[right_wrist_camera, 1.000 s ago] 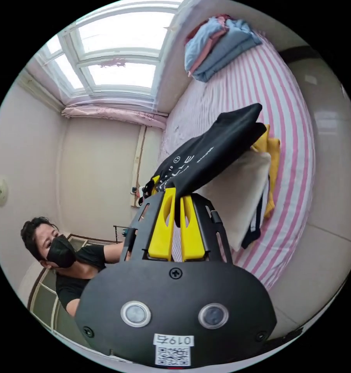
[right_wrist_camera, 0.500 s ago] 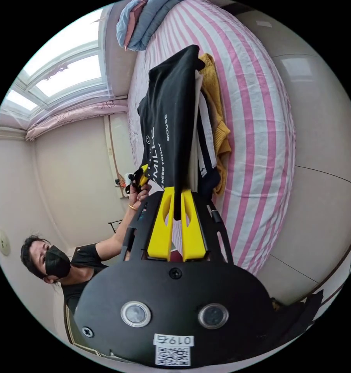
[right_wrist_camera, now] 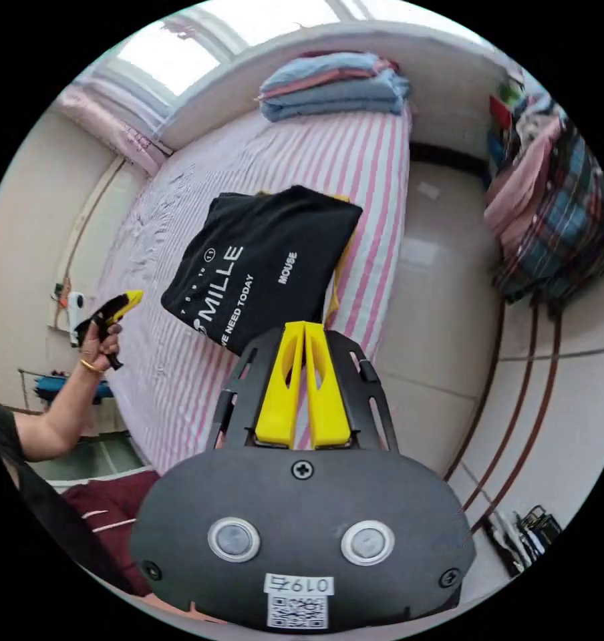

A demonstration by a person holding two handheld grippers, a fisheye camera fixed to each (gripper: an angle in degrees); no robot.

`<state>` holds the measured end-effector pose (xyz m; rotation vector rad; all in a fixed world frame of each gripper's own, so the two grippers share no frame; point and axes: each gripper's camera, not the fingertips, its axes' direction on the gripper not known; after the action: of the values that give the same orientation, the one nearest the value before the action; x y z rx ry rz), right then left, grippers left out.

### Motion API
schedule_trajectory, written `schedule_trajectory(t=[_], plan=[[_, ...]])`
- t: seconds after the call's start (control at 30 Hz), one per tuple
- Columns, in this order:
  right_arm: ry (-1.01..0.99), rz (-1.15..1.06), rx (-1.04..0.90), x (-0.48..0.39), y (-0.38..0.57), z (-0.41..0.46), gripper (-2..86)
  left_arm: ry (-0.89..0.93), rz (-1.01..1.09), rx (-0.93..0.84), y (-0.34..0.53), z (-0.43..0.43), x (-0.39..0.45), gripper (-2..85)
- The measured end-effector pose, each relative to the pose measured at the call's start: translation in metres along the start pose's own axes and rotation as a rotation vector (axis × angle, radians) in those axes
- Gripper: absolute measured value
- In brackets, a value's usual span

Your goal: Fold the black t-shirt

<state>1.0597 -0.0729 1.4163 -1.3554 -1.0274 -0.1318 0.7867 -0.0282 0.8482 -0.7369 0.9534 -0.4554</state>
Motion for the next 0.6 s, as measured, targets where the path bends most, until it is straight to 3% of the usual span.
schedule_trajectory(t=[0.07, 0.2, 0.4, 0.6], plan=[[0.104, -0.09, 0.026, -0.044, 0.01, 0.011, -0.9, -0.117, 0.178, -0.023, -0.02, 0.002, 0.046, 1.9], [0.319, -0.144, -0.015, -0.114, 0.041, 0.06, -0.9, -0.226, 0.307, -0.104, -0.035, 0.027, 0.084, 1.2], [0.294, -0.056, -0.075, -0.15, 0.088, 0.115, -0.9, -0.295, 0.375, -0.235, -0.036, 0.033, 0.089, 0.8], [0.312, 0.006, 0.031, -0.23, 0.156, 0.104, -0.8, -0.326, 0.435, -0.17, -0.019, -0.064, 0.103, 0.6]])
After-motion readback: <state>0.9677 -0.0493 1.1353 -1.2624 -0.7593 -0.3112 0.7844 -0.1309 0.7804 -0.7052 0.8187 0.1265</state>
